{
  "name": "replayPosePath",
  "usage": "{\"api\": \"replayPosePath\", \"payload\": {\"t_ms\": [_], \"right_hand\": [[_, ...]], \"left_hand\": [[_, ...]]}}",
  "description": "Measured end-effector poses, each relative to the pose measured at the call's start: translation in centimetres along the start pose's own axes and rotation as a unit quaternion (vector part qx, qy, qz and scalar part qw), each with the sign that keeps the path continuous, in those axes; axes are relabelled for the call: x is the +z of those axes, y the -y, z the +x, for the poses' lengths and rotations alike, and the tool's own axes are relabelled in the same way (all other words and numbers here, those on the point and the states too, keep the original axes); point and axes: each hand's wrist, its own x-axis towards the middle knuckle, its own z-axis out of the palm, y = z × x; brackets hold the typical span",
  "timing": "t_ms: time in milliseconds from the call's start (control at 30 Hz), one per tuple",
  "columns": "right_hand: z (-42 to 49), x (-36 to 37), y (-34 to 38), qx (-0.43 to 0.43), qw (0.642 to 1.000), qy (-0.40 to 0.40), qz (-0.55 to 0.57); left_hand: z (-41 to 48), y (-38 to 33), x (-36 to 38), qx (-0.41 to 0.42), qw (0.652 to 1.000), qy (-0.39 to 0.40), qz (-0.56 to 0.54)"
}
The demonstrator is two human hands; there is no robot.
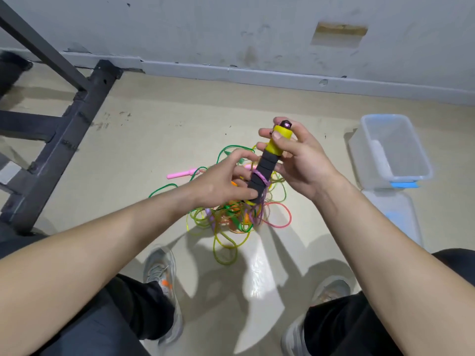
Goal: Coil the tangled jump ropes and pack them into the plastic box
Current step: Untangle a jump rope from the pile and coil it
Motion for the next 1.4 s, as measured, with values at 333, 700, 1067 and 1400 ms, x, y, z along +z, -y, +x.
{"api": "replayPosePath", "payload": {"t_ms": [333, 700, 1067, 1400], "right_hand": [[2.9, -3.8, -0.9, -0.083, 0.949, -0.305, 0.004], [1.7, -5.1, 0.2, 0.227, 0.97, 0.018, 0.089], [0.1, 0.7, 0.7, 0.164, 0.955, 0.248, 0.001], [4.0, -8.3, -3.2, -0.04, 0.961, -0.211, -0.173]], "left_hand": [[-1.3, 2.6, -3.9, -0.07, 0.944, 0.165, 0.276], [-1.4, 5.2, -6.5, -0.365, 0.802, -0.136, 0.453], [5.0, 8.1, 0.6, -0.073, 0.95, -0.092, 0.29], [5.1, 17.8, -3.5, -0.239, 0.929, -0.215, 0.185]]}}
